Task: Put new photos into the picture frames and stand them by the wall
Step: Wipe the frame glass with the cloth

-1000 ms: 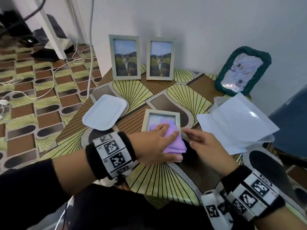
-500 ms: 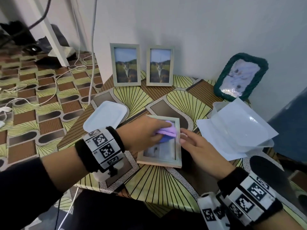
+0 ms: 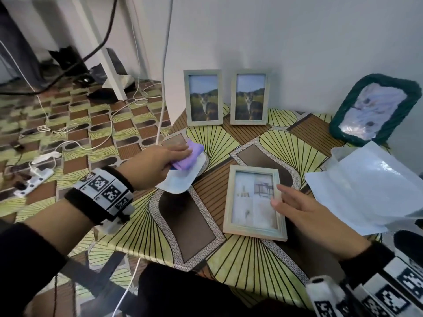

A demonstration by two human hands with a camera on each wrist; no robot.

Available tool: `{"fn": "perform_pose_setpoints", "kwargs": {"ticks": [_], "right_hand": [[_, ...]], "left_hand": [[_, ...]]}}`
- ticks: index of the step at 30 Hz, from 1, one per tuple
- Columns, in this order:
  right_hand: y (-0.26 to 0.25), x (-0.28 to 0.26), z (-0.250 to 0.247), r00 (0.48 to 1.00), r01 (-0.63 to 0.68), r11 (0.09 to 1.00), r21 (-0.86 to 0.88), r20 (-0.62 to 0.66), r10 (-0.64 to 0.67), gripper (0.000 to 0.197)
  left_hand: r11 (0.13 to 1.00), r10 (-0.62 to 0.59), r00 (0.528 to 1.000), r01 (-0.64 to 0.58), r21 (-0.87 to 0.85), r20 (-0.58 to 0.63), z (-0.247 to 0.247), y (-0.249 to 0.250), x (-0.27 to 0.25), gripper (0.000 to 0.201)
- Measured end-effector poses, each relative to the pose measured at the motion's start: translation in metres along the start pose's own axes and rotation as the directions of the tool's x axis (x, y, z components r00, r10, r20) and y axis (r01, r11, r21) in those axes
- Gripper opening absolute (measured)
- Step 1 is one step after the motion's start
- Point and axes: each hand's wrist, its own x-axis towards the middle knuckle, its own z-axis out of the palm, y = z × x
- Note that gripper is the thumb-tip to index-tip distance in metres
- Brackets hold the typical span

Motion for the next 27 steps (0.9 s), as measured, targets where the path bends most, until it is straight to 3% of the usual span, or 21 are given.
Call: {"fn": "perform_pose_setpoints", "kwargs": {"ticks": [1,3,5,9,12,14,16,18,19,20,22,24,25,27], "right_hand": [[0.001,0.0,0.0,1.0,-0.004,1.0,0.0,0.003,0.004,0.033],[0.003,0.0,-0.001,1.0,-0.002,1.0,-0.004,0.02,0.002,0.031],[0.006,0.0,-0.002,0.999,-0.01,1.0,0.001,0.032,0.01,0.031],[0.002,-0.003,0.001,0.998,-0.006,1.0,0.018,0.06,0.005,0.03],[-0.004,-0.005,0.0,0.997,-0.003,0.999,0.037,0.081,0.0,0.029],[-0.007,-0.004,-0.003,0.997,-0.006,1.0,0.028,0.073,0.004,0.028],[-0.01,-0.004,-0.007,0.999,-0.02,1.0,0.005,0.03,0.02,0.026],[-0.01,-0.002,-0.011,0.999,-0.047,0.997,-0.055,-0.023,0.046,0.045],[-0.01,-0.001,-0.013,0.997,-0.069,0.993,-0.092,-0.045,0.065,0.055],[-0.009,-0.001,-0.013,0.995,-0.084,0.988,-0.132,-0.059,0.077,0.06],[-0.006,0.0,-0.012,0.995,-0.092,0.977,-0.193,-0.066,0.081,0.053],[-0.003,0.001,-0.011,0.996,-0.078,0.975,-0.207,-0.067,0.066,0.018],[-0.003,0.0,-0.009,0.997,-0.063,0.98,-0.191,-0.057,0.053,0.01],[-0.005,0.001,-0.004,0.998,-0.038,0.989,-0.144,-0.058,0.03,0.024]], "left_hand": [[0.999,-0.03,0.987,0.027,0.024,0.158,0.004,-0.006,-0.003,0.065],[0.996,-0.083,0.891,0.066,0.053,0.447,0.014,-0.013,-0.009,0.071],[0.997,-0.075,0.843,0.08,0.014,0.532,0.02,-0.015,-0.014,0.069],[0.993,-0.071,0.864,0.108,-0.046,0.498,0.015,-0.011,-0.014,0.059],[0.986,-0.148,0.883,0.169,-0.007,0.445,0.005,-0.003,-0.009,0.056],[0.988,-0.156,0.944,0.145,0.056,0.291,-0.003,0.01,-0.005,0.052],[0.995,-0.083,0.995,0.08,0.055,0.055,-0.008,0.031,-0.001,0.047],[0.999,-0.032,0.994,0.03,-0.016,-0.1,-0.005,0.058,0.003,0.044],[0.998,-0.032,0.993,0.025,-0.056,-0.112,-0.001,0.07,0.005,0.043],[0.995,-0.042,0.996,0.034,-0.092,-0.08,0.006,0.081,0.006,0.042],[0.993,-0.053,0.993,0.063,-0.095,0.106,0.022,0.096,0.007,0.032],[0.997,-0.02,0.963,0.039,-0.066,0.269,0.034,0.104,0.011,0.022],[0.996,0.001,0.954,0.027,-0.087,0.301,0.038,0.106,0.013,0.023],[0.982,0.025,0.949,0.035,-0.183,0.314,0.043,0.106,0.019,0.042]]}}
